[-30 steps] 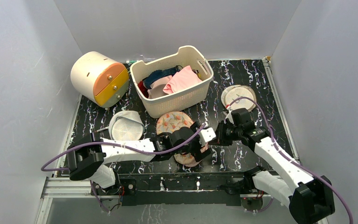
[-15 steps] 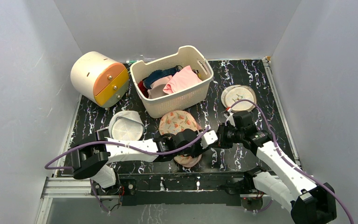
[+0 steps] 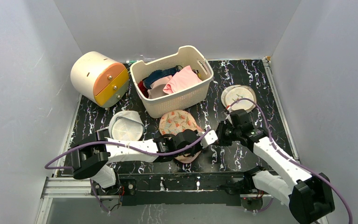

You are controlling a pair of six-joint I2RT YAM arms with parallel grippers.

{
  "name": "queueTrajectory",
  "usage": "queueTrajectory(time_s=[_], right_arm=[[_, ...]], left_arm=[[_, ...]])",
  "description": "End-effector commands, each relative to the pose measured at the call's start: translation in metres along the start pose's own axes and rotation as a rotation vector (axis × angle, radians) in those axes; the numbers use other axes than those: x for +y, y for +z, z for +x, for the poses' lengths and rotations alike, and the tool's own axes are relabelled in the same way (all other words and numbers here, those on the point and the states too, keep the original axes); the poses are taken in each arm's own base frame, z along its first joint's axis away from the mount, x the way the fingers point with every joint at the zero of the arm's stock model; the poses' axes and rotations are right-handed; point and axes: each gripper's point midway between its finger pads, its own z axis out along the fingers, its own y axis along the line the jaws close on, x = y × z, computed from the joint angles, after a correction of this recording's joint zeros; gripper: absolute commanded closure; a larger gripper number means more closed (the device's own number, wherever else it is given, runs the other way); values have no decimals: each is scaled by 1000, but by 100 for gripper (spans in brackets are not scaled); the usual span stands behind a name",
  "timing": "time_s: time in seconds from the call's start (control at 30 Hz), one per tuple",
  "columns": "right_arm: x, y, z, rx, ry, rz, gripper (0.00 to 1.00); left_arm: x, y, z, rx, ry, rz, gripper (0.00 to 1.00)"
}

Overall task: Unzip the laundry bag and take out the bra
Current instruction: Unzip the laundry bag at the center of the board.

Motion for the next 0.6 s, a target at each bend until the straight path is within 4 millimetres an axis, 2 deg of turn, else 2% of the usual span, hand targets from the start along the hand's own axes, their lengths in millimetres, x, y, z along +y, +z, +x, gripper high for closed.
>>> queueTrajectory(time_s=[0.0, 0.27, 0.57], right_arm=[[-11, 9, -35, -123, -41, 90, 100], [-34, 30, -58, -147, -101, 209, 100], [-32, 60, -83, -193, -216, 149, 100]], left_arm=[[8, -6, -13, -29, 17, -30, 100], [1, -12, -18, -54, 74, -3, 100], [-1, -18, -21, -76, 95, -5, 100]])
